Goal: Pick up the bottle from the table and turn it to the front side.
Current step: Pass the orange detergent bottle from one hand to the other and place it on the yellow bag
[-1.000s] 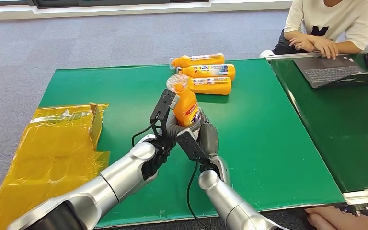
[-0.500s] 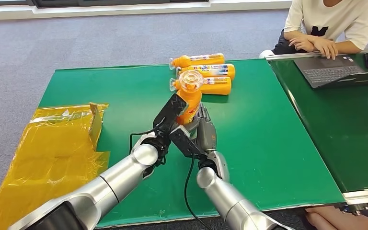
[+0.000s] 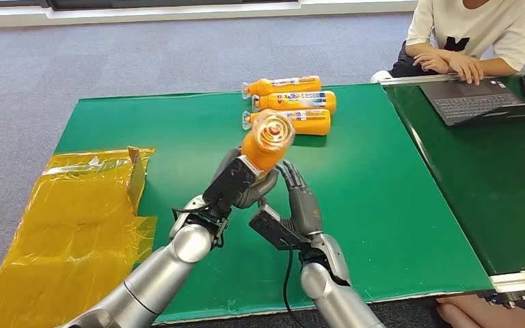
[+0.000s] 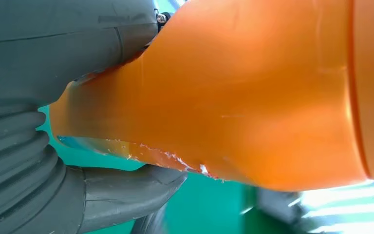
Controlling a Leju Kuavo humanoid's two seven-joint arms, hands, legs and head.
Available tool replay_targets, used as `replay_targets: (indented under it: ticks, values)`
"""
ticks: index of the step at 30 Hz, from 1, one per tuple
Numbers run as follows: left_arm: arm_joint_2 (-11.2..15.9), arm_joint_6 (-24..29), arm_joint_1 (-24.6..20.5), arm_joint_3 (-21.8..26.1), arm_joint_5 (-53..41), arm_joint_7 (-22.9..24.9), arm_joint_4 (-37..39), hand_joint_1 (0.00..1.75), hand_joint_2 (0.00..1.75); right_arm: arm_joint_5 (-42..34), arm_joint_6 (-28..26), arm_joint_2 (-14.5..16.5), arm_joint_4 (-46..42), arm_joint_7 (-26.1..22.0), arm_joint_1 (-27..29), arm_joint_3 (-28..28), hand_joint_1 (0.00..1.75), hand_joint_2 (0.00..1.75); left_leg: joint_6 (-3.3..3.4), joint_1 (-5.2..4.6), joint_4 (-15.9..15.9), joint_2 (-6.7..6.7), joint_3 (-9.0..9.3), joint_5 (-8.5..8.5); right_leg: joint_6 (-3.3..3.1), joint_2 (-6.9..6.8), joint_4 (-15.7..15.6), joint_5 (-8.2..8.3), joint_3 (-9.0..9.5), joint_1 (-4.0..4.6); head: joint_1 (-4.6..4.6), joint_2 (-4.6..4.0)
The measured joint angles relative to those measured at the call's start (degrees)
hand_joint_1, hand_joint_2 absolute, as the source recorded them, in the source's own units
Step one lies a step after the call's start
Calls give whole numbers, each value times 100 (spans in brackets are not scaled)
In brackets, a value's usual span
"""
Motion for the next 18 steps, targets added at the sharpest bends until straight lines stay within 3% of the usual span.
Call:
replay_targets:
  ticks: [4, 18]
  values:
    - [69, -70, 152, 485, -80, -21, -528, 175, 175, 72, 79, -148, -616, 60, 399, -118, 0, 0, 1, 0, 0, 14, -5, 2, 3, 8, 0, 5, -9, -1, 0, 0]
    - [83, -194, 651, 1049, -344, -81, -1113, 175, 175, -60, 161, -246, -1496, 69, 929, -256, 0, 0, 5, 0, 0, 7, -8, 10, 4, 3, 0, 7, -8, -2, -1, 0]
